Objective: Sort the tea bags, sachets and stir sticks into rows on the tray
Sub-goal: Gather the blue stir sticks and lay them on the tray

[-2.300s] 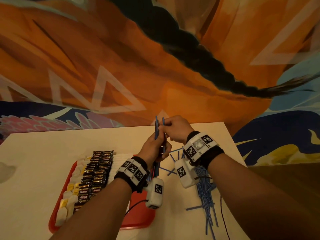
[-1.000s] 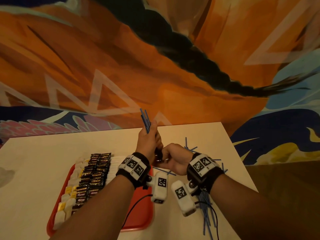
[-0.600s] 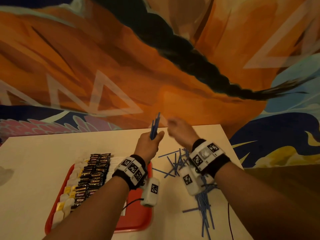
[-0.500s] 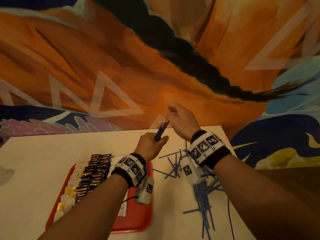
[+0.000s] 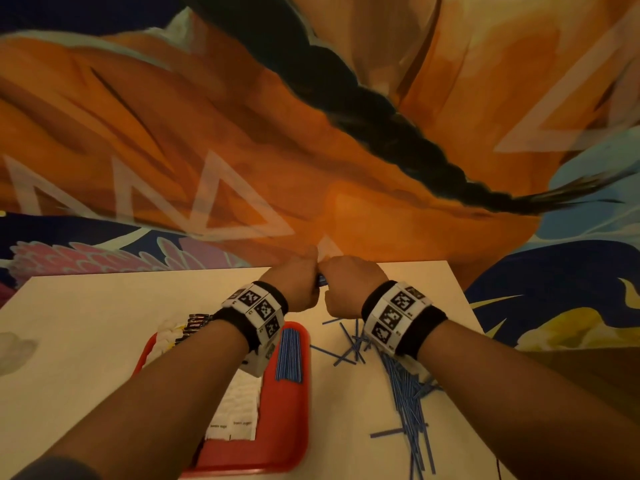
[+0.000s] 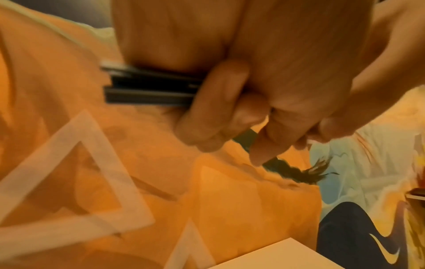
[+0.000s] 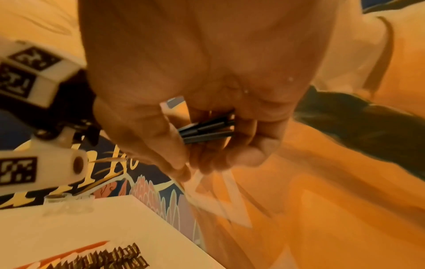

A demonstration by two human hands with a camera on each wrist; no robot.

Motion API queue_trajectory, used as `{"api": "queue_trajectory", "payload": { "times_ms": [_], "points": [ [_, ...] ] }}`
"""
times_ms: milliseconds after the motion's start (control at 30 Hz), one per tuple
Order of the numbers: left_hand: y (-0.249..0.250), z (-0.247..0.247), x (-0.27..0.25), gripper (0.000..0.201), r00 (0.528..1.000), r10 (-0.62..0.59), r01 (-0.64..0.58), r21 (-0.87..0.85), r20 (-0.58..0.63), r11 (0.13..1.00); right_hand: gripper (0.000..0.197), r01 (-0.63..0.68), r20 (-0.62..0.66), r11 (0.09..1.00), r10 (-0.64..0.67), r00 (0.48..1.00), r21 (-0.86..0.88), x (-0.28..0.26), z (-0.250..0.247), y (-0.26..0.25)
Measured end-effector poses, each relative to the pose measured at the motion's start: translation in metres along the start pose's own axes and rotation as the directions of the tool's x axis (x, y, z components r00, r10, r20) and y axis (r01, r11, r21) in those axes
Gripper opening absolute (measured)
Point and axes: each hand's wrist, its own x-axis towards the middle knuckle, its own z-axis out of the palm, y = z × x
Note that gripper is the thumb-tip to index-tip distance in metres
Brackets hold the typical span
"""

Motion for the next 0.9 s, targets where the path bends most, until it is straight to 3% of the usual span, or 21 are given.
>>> {"api": "queue_trajectory", "payload": {
  "times_ms": [267,400,467,567,667,733,800,900],
  "points": [
    [0.01,-0.001,-0.002,0.038,0.997,0.048,-0.044,-0.065,0.063,0.997,0.016,-0.102,-0.108,0.994,0.097,0.989,-0.046,0.002,0.013,-0.003],
    [0.006,-0.013,-0.006,0.04,0.992,0.126,-0.122,-0.172,0.017,0.978,0.014,-0.136,-0.096,0.989,0.131,0.987,-0.052,0.003,0.011,0.006],
    [-0.004,-0.022,-0.01,0.031,0.987,0.159,-0.155,-0.294,-0.009,0.943,0.017,-0.165,-0.088,0.986,0.161,0.983,-0.036,0.005,0.008,0.014],
    [-0.018,-0.029,-0.015,0.014,0.986,0.098,-0.161,-0.609,-0.136,0.777,0.015,-0.228,-0.09,0.974,0.228,0.969,0.016,0.007,0.001,0.024],
    [-0.016,-0.022,-0.02,0.012,0.983,-0.073,-0.12,-0.887,-0.169,0.446,0.015,-0.259,-0.124,0.965,0.263,0.957,0.041,0.01,-0.005,0.023],
    [-0.008,-0.015,-0.02,0.013,0.982,-0.126,-0.098,-0.951,-0.14,0.293,0.017,-0.247,-0.15,0.968,0.251,0.956,0.047,0.012,-0.006,0.018],
    [-0.006,-0.01,-0.018,0.012,0.977,-0.162,-0.097,-0.969,-0.136,0.226,0.017,-0.2,-0.162,0.974,0.216,0.963,0.109,0.013,-0.004,0.017],
    [-0.012,-0.008,-0.017,0.008,0.969,-0.199,-0.105,-0.976,-0.144,0.191,0.021,-0.08,-0.145,0.923,0.145,0.979,0.377,0.012,-0.002,0.028]
  ]
}}
